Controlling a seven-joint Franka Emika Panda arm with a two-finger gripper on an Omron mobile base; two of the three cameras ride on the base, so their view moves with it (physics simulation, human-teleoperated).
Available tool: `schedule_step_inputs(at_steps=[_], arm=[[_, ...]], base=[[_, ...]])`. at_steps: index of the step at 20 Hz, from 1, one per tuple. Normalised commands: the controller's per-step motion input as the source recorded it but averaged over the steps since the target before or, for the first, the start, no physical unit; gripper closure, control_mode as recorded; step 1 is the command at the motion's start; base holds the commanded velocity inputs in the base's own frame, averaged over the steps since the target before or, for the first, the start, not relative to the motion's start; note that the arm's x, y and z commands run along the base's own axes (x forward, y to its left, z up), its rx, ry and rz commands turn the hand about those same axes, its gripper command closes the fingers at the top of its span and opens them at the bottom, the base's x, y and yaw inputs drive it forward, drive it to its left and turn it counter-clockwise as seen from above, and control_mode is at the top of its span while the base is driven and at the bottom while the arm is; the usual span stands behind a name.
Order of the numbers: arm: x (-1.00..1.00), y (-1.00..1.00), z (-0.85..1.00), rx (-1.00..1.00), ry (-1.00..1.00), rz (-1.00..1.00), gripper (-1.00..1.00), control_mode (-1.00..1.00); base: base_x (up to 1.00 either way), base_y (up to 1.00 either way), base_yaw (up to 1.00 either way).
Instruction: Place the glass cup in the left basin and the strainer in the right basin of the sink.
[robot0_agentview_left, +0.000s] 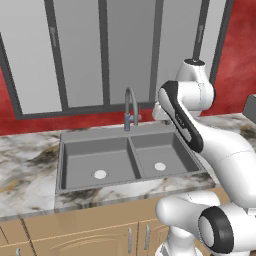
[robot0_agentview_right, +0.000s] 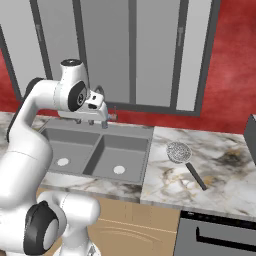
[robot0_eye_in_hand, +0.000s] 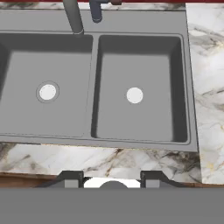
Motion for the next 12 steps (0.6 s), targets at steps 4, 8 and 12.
schedule_step_inputs(at_steps=[4, 8, 12], arm=[[0.0, -0.03, 0.0, -0.01, 0.0, 0.0, -1.0, -1.0], [0.0, -0.13, -0.06, -0.06, 0.0, 0.0, -1.0, -1.0], [0.0, -0.17, -0.12, -0.09, 0.0, 0.0, -1.0, -1.0]], base=[[0.0, 0.0, 0.0], [0.0, 0.0, 0.0], [0.0, 0.0, 0.0]])
